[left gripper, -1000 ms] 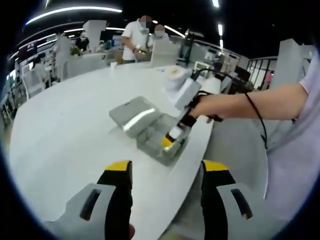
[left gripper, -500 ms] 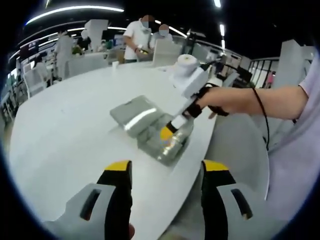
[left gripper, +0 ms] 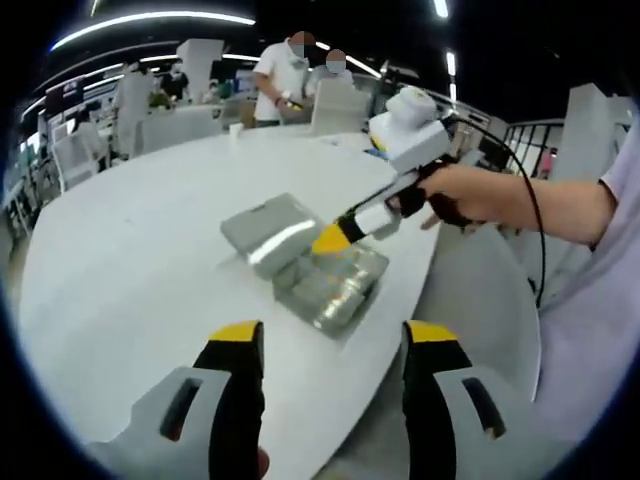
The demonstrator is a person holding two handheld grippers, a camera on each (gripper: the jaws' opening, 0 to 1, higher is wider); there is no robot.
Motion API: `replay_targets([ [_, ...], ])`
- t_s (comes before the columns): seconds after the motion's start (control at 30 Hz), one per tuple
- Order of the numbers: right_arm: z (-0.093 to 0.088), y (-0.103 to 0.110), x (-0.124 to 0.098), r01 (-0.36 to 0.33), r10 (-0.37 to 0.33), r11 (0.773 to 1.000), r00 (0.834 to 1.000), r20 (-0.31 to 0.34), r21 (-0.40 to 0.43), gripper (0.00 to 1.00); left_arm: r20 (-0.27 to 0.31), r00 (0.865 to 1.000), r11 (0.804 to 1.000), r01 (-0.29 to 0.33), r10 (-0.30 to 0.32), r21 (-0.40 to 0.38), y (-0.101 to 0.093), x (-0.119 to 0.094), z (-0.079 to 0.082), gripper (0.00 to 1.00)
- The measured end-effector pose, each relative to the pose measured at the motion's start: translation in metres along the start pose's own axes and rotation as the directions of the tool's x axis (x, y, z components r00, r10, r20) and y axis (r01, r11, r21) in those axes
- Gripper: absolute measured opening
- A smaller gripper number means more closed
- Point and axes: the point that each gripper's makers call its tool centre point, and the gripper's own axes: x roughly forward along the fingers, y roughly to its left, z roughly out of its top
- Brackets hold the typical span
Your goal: Insert the divider into the dual guide fixture by aligning both edges with the guide slots and pushing it downward to the bottom, including one-sided entry, uneven engagement, binding, and posture correction.
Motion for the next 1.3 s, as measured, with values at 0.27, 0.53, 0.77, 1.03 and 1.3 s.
replay_targets([
  [0.27,0.01,-0.002,-0.023,-0.033,0.037,0.998,0.996,0.084,-0.047,0.19,-0.001,1.0,1.0,-0.018,0.017,-0.013,-0.005,0.004,0.0,0.54],
  [0.53,0.024,-0.004,-0.047,-0.076,0.094,0.992,0.977,0.193,-0.098,0.23,0.009,0.999,0.999,-0.037,0.038,-0.032,-0.01,0.007,0.004,0.54],
  [0.77,0.027,-0.014,-0.075,-0.089,0.129,0.984,0.955,0.267,-0.156,0.23,0.015,0.998,0.998,-0.056,0.056,-0.031,-0.015,0.01,0.01,0.53],
  [1.03,0.024,-0.034,-0.095,-0.072,0.13,0.979,0.94,0.315,-0.191,0.23,0.019,0.998,0.997,-0.066,0.067,-0.038,-0.023,0.018,0.015,0.53],
  [1.3,0.016,-0.055,-0.111,-0.048,0.124,0.974,0.932,0.341,-0.223,0.23,0.004,0.997,0.996,-0.077,0.078,-0.041,-0.031,0.024,0.013,0.54],
])
